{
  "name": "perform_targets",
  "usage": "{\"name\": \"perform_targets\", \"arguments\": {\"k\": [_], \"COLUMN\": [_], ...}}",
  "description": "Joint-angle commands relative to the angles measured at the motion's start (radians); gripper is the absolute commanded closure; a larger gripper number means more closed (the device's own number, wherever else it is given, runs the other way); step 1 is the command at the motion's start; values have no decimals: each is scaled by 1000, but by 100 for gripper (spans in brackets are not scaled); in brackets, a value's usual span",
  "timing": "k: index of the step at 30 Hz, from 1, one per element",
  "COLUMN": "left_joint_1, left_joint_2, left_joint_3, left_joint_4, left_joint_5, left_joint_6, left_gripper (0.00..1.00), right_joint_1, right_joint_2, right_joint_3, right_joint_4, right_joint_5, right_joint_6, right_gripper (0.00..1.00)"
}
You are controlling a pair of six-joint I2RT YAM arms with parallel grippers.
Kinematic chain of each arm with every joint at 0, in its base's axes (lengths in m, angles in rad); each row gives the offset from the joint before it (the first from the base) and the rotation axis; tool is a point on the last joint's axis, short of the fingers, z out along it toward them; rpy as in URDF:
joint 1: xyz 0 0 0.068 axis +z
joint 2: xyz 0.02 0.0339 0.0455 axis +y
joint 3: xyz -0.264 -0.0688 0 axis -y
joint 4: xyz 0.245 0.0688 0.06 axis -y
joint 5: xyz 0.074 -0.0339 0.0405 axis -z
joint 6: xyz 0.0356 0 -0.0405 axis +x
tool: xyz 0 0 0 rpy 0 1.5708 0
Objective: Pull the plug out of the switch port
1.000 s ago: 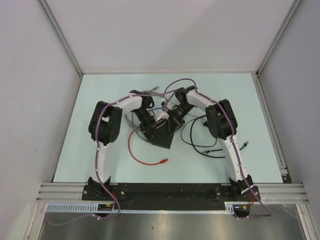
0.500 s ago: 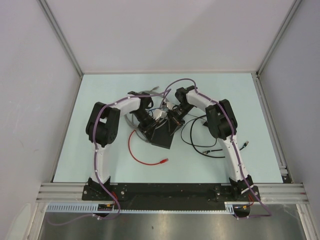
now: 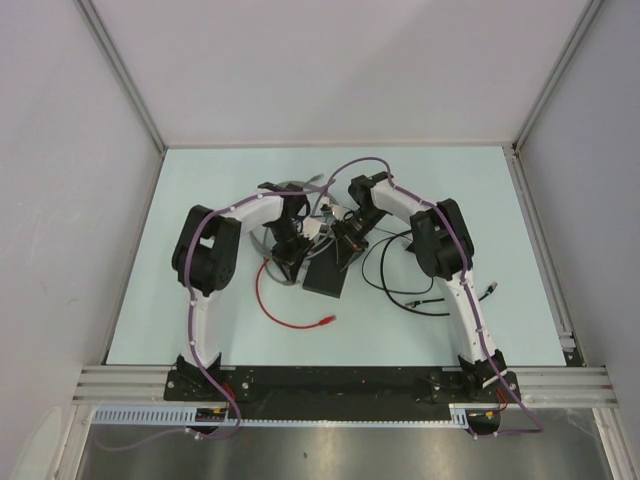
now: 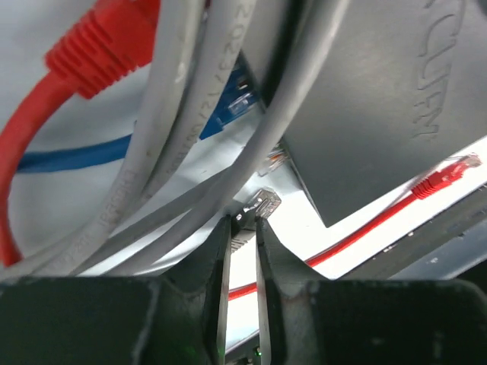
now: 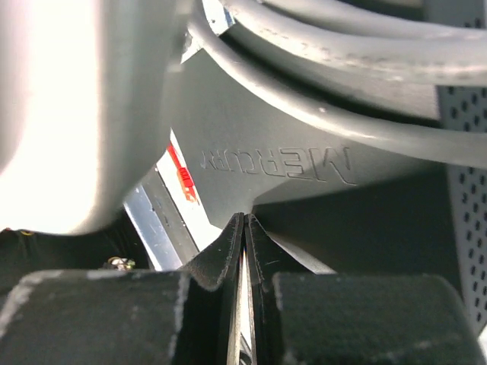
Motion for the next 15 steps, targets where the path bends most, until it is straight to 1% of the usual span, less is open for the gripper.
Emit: {"name": "perform_targets", "arguments": {"k": [1,4,5,8,11,15], "left_joint_1": [10,30,35,41,48,100], "left_joint_2": [7,-26,-36,-94,-123,-122], "left_joint_3": [-31,-13,-3,30,84,118], "left_joint_4": [78,72,66,46,-1,-34], "left_joint_5": [-320,-278,-233,-177,-195,-292], "left_joint_6": [3,2,11,48,80,140], "left_gripper": [100,100,100,100,100,100], "right_joint_1": [18,20,20,20,20,21], "right_joint_2": [29,31,29,28,28,26], "right_joint_3": [14,14,14,15,14,15], "right_joint_4": [70,72,72,72,72,75], "right_joint_5": [86,85,86,89,92,95], "right_joint_6": [-65,-65,-65,-65,-65,-65], "right_gripper": [92,92,92,92,92,92]}}
